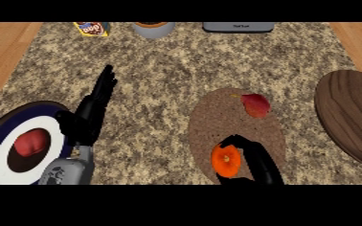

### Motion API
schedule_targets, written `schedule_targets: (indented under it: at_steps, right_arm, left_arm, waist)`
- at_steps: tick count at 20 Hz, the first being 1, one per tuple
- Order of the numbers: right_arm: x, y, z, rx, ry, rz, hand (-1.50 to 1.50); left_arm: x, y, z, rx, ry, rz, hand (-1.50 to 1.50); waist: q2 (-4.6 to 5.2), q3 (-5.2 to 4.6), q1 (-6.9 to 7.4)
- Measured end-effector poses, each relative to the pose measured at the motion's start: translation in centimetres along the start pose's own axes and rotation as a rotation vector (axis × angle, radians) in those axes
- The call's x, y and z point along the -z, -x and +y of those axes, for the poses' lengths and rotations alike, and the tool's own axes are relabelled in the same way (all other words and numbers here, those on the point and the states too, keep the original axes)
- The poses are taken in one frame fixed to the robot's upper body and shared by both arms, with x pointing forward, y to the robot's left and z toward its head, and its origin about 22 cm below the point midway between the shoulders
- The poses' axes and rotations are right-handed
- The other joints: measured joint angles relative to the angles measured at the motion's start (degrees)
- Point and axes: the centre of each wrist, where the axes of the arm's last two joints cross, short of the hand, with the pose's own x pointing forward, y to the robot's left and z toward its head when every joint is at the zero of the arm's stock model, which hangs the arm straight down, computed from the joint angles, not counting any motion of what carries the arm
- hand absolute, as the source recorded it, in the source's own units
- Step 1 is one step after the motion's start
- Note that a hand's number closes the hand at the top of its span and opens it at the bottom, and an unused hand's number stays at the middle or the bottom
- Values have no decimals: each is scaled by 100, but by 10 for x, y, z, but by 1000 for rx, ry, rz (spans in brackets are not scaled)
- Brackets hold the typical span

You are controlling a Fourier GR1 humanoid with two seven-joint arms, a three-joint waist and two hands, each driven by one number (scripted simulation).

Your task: Pick the squash from the placemat and place it in the bowl

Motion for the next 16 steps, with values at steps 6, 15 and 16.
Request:
schedule_targets:
  at_steps: [6, 15, 16]
  right_arm:
    - [16, -3, -26, 131, 258, 177, 150]
    - [26, -44, -55, 163, 565, 49, 150]
    - [22, -50, -58, 147, 596, 26, 150]
  left_arm:
    - [-1, -1, -1, 1, -8, -3, 0]
    - [-4, -4, 3, 4, -7, -3, 0]
    - [-3, -3, 2, 2, -10, 0, 0]
  waist:
    - [38, 36, -15]
    - [41, 45, -8]
    - [39, 44, -19]
